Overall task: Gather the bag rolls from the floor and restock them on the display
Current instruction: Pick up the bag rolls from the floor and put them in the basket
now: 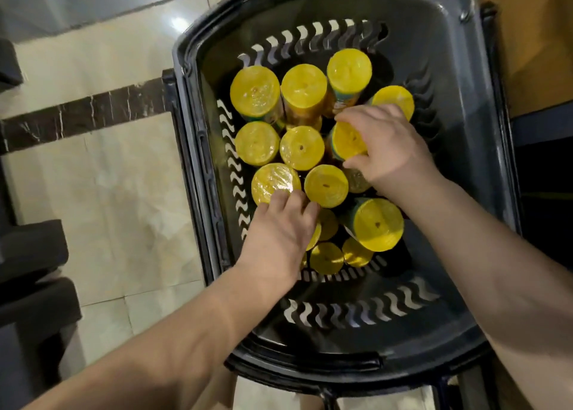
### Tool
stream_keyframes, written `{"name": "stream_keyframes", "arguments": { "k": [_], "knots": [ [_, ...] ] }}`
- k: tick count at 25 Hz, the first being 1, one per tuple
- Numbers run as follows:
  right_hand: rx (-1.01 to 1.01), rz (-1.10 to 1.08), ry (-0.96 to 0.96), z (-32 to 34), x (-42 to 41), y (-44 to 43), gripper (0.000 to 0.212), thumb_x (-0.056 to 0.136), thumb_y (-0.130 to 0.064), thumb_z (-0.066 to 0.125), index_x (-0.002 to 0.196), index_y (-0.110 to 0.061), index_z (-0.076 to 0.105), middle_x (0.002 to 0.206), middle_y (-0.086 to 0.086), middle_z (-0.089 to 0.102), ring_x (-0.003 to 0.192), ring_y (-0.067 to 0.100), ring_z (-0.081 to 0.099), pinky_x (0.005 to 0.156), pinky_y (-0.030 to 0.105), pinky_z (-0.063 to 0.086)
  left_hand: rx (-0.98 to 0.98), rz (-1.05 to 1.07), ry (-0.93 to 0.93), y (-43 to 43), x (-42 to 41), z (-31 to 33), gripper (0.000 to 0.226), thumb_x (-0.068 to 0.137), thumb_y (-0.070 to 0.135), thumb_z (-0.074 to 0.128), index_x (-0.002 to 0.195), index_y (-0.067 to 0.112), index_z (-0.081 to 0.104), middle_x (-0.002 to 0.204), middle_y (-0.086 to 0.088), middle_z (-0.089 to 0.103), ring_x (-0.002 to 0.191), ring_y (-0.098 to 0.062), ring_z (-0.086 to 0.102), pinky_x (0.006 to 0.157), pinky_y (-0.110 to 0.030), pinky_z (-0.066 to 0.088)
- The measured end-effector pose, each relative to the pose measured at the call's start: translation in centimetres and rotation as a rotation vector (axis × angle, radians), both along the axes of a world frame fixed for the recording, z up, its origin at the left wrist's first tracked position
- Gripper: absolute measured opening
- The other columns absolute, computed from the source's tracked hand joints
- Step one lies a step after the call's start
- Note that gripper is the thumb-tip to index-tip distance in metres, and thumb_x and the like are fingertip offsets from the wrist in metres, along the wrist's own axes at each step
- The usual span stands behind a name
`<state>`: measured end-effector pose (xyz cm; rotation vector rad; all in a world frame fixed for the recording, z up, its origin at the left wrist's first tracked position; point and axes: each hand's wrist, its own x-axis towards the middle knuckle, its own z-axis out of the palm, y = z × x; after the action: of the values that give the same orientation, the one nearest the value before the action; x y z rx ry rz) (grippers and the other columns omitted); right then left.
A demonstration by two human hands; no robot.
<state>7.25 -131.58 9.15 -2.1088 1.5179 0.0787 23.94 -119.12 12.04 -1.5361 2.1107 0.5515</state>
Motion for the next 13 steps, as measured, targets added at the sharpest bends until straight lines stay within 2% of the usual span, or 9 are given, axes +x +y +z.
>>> {"name": "stream_keyframes", "arguments": {
  "k": [2,4,6,8,10,13],
  "knots": [
    [0.005,0.015,-0.006,-0.6,0.8,-0.7,0.075,0.080,-0.013,0.083,0.146,-0.020,0.050,0.151,0.000,0.048,0.139,0.027,0.036,0.111,0.042,0.033,0.000,-0.011,-0.045,0.1,-0.7,-0.3,0.081,0.078,0.022,0.078,0.143,0.018,0.030,0.139,-0.011,0.030,0.126,-0.030,0.036,0.098,-0.039,0.039],
    [-0.040,0.012,-0.037,-0.7,1.6,-1.0,0.065,0.079,-0.009,0.082,0.138,-0.018,0.056,0.146,0.002,0.053,0.136,0.027,0.040,0.107,0.043,0.038,0.018,-0.009,-0.047,0.2,-1.1,-0.4,0.087,0.076,0.017,0.079,0.145,0.015,0.026,0.142,-0.014,0.026,0.127,-0.031,0.036,0.102,-0.040,0.039],
    [-0.089,-0.039,-0.037,-0.7,2.0,-1.1,0.050,0.079,-0.008,0.082,0.124,-0.015,0.061,0.138,0.003,0.055,0.128,0.028,0.046,0.091,0.039,0.042,0.031,0.001,-0.048,0.4,-1.2,-0.2,0.094,0.076,0.013,0.079,0.150,0.015,0.021,0.144,-0.015,0.022,0.130,-0.030,0.034,0.103,-0.039,0.039],
    [-0.101,-0.062,-0.003,-0.3,2.1,-0.9,0.044,0.080,-0.012,0.082,0.119,-0.015,0.061,0.135,0.004,0.052,0.124,0.028,0.047,0.081,0.036,0.040,0.049,0.017,-0.040,0.5,-0.8,0.3,0.099,0.076,0.009,0.078,0.153,0.015,0.016,0.145,-0.014,0.021,0.131,-0.030,0.034,0.102,-0.036,0.041],
    [-0.067,-0.042,0.008,0.2,1.8,-0.6,0.047,0.082,-0.016,0.082,0.124,-0.016,0.061,0.141,0.004,0.047,0.128,0.029,0.045,0.086,0.039,0.044,0.082,0.029,-0.007,0.7,0.1,0.8,0.098,0.077,0.006,0.076,0.154,0.016,0.016,0.146,-0.013,0.020,0.132,-0.030,0.034,0.100,-0.035,0.042],
    [0.002,-0.023,0.011,2.2,0.8,0.2,0.053,0.087,-0.023,0.077,0.136,-0.018,0.058,0.148,0.005,0.042,0.134,0.032,0.042,0.100,0.045,0.045,0.067,0.079,0.104,0.6,1.8,2.4,0.074,0.087,0.012,0.069,0.148,0.019,0.029,0.145,-0.010,0.025,0.127,-0.029,0.041,0.095,-0.036,0.046]
  ]
}}
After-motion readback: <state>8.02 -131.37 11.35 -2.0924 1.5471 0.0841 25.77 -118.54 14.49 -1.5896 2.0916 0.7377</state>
